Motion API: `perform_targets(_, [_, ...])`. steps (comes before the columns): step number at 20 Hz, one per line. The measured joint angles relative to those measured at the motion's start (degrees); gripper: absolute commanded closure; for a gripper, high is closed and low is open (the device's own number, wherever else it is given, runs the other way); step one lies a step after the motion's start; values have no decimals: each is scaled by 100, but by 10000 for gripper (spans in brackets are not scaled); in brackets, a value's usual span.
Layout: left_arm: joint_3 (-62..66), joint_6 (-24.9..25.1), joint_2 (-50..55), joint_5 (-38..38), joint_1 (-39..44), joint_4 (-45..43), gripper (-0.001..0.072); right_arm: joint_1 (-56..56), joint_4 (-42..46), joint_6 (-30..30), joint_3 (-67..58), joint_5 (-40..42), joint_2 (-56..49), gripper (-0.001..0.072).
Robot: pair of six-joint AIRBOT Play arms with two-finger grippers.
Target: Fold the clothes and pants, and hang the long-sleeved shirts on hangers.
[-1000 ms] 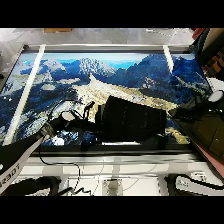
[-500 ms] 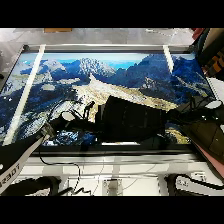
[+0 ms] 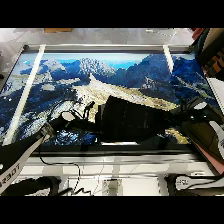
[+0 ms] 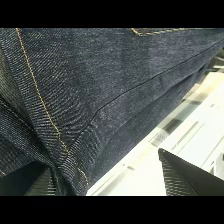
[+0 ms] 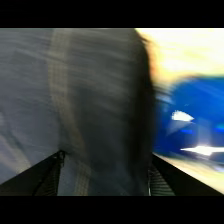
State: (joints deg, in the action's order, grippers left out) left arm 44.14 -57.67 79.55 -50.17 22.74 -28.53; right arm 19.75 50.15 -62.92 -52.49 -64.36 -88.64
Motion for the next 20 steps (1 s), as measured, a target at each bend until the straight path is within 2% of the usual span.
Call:
perform_targets(1, [0,2,0,28,0,0,17,0,-284,201,0,-118,-146,171])
perform_targets(2, [0,2,0,61,0,-7,16,-7,-546,417,2,-243,-293,258])
perform_targets(4, [0,2,0,142,0,-9,16,-13,-911,905,17,-376,-538,678])
perform_targets(9, [92,20,-20,323,-87,-243,16,-15,-1829,1740,-138,-750,-566,673])
perform_targets(13, [402,20,-323,98,-404,-903,16,-15,-1888,1659,-728,-879,-15,673])
perform_targets(16, [728,20,-833,-37,-761,-1491,16,-11,-916,881,-1414,-533,629,673])
perform_targets(20, [1034,20,-1757,-66,-1366,-1967,16,-9,1624,-586,-2260,-229,1438,672])
